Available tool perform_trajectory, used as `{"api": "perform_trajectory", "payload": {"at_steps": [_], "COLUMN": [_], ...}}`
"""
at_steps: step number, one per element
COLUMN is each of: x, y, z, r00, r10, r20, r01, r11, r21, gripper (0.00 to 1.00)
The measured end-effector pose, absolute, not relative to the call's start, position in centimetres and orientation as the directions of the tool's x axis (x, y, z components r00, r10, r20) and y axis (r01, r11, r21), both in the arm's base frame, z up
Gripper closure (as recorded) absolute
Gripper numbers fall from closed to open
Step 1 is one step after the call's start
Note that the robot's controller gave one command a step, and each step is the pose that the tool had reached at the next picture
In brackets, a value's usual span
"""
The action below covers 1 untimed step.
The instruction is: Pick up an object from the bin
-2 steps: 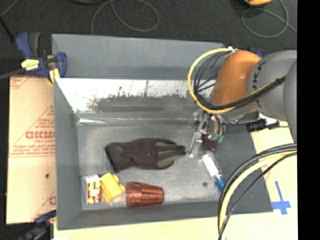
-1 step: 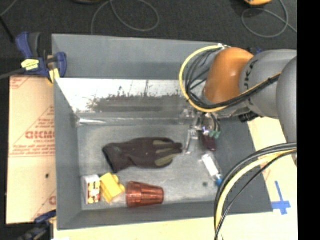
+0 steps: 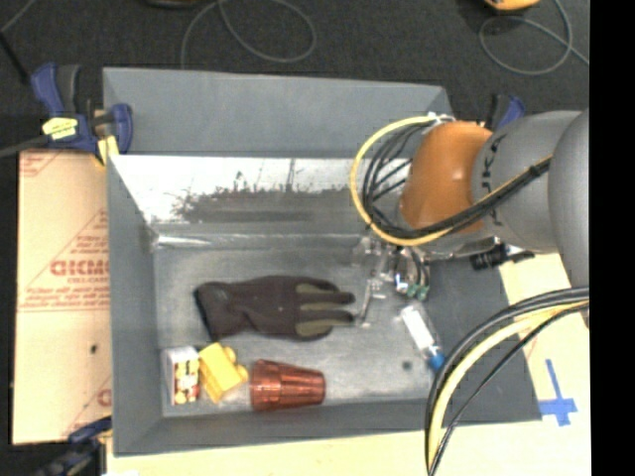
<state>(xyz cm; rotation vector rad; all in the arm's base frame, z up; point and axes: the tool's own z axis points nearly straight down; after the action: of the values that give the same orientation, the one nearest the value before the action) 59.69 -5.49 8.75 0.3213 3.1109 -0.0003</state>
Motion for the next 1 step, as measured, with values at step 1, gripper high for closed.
{"api": "perform_trajectory", "payload": {"at_steps": [1], "x": [58.15], "y": [-2.79], "z": [9.08], "r00": [-0.927], "r10": [0.376], "r20": [0.001], "r01": [0.376], "r11": [0.927], "r21": [-0.004], "gripper": [0.00]}}
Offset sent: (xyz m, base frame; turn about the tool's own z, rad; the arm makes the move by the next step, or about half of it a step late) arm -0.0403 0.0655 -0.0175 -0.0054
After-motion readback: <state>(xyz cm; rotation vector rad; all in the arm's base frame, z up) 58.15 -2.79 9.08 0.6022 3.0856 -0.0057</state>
